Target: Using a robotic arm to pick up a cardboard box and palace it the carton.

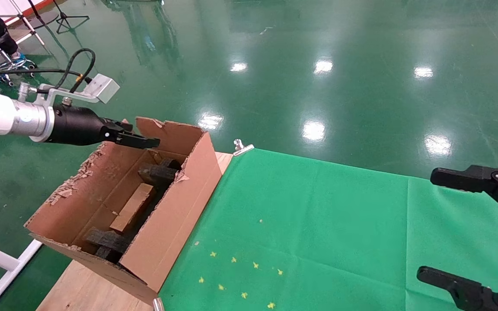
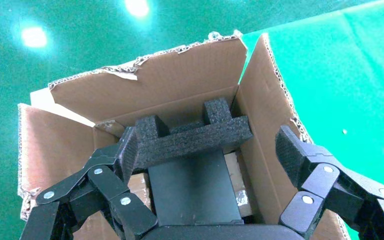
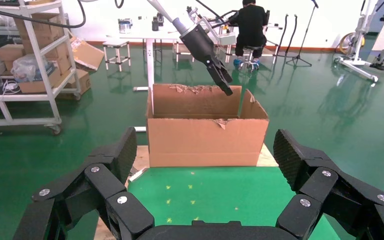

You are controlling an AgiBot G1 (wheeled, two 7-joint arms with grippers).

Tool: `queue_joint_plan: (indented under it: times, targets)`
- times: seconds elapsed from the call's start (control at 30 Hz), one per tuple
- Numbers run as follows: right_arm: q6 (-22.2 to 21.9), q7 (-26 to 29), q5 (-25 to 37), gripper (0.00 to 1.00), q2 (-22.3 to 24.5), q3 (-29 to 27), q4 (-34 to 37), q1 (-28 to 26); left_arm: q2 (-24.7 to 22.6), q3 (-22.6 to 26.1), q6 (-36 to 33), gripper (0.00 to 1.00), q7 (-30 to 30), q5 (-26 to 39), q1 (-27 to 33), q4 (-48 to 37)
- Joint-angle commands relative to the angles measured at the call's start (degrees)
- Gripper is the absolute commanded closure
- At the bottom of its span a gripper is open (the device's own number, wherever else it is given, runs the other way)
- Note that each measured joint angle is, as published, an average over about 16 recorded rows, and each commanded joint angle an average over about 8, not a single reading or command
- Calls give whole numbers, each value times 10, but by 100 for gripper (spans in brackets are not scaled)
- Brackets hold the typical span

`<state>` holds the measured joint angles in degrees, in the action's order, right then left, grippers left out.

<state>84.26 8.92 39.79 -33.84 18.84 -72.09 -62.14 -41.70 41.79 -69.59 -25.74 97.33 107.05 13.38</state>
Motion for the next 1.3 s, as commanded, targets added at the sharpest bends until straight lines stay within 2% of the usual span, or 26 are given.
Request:
queue_joint_plan:
  times: [0.03,0.3,1.3]
  targets:
    - [0,0,0,0,0,0,0,0,0,-1,-6,0,0,-1,2,6]
    - [0,0,0,0,0,0,0,0,5,-17,-15,0,9,-36,-27,43]
    - [0,0,0,0,0,0,0,0,38,-146,-93,0,85,-314,-256,342]
